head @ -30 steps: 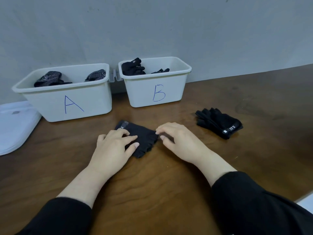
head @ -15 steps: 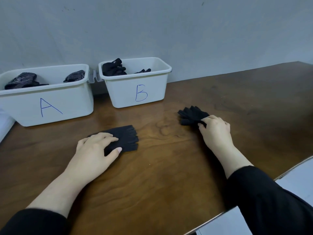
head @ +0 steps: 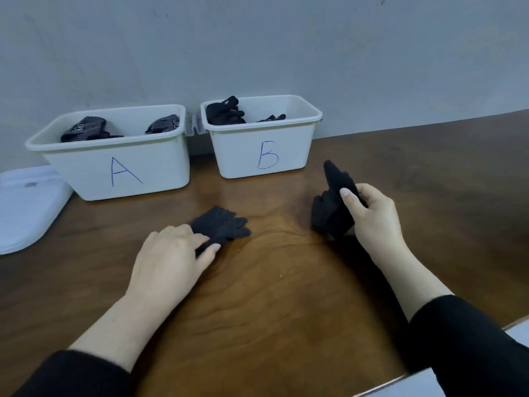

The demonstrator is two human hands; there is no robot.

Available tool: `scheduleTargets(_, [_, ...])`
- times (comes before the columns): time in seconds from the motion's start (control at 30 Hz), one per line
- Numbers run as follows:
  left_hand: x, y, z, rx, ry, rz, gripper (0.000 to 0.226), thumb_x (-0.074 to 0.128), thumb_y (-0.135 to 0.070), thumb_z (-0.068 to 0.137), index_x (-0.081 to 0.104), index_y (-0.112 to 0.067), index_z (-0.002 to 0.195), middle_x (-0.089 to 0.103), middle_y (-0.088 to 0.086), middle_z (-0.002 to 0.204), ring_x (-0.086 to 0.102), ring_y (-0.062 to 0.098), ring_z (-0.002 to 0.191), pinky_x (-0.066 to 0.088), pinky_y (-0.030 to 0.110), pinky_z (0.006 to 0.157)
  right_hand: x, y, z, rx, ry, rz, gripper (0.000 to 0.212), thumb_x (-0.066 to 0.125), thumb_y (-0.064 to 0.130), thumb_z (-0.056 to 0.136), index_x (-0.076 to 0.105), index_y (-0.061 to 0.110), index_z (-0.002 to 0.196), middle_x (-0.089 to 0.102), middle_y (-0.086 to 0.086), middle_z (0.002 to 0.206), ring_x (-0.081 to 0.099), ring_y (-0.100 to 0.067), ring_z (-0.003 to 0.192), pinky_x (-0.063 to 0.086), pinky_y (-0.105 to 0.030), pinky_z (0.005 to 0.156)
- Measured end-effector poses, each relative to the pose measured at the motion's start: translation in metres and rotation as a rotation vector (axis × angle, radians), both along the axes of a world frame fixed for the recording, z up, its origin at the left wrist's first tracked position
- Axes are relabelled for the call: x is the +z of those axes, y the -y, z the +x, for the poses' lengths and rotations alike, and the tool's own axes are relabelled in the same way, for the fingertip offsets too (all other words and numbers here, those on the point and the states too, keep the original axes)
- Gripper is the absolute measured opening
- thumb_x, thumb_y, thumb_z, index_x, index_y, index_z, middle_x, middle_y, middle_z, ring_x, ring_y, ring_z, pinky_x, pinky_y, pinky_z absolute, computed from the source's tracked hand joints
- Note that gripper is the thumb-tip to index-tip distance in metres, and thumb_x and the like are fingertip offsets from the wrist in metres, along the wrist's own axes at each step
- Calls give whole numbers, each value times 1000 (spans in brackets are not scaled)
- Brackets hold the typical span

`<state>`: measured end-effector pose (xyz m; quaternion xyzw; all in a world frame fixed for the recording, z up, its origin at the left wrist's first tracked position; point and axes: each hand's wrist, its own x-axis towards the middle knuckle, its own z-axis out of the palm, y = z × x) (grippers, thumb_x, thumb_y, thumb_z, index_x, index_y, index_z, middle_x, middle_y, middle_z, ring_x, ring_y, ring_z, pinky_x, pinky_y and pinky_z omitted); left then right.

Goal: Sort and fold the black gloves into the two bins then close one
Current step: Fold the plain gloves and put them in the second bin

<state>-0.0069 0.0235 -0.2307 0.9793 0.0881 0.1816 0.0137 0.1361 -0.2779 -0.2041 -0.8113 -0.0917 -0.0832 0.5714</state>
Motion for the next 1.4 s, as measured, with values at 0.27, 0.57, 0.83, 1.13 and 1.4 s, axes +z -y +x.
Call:
scheduleTargets(0.27, [-5,-52,-43,-244,-129,-253,57,32,-73,92,67,-41,124,54,-27,123,47,-1,120,30,28,105,1,-71,-21,443,-314,269,18,60,24,101,75,21,111,75,-3,112,71,-26,107,54,-51,97])
scheduleTargets(0.57, [1,-43,-53,-57,-98,-218,76,43,-84,78,64,-35,134,52,-20,104,44,1,95,34,26,95,1,-117,-23,530,-368,389,32,62,1,94,63,12,124,72,-10,121,68,-30,114,51,-55,102])
scheduleTargets(0.83, [-4,-42,-46,-199,-97,-147,54,45,-68,91,64,-37,131,50,-21,111,39,1,105,31,29,101,-5,-130,-27,453,-322,442,23,68,9,93,70,14,116,74,-9,114,71,-29,108,60,-43,83])
scheduleTargets(1.13, [25,-38,-32,246,359,-1548,30,43,-26,108,73,-22,105,76,-1,102,71,20,101,58,38,93,-8,-128,-25,371,-299,419,18,68,13,95,71,16,113,73,-11,115,69,-33,110,53,-63,96])
scheduleTargets(1.4, [35,-31,-92,382,99,-1625,38,42,-20,108,69,3,96,75,20,84,73,26,67,60,33,58,-13,-123,-24,411,-312,354,18,70,17,94,73,21,111,75,-5,112,70,-27,109,50,-59,102])
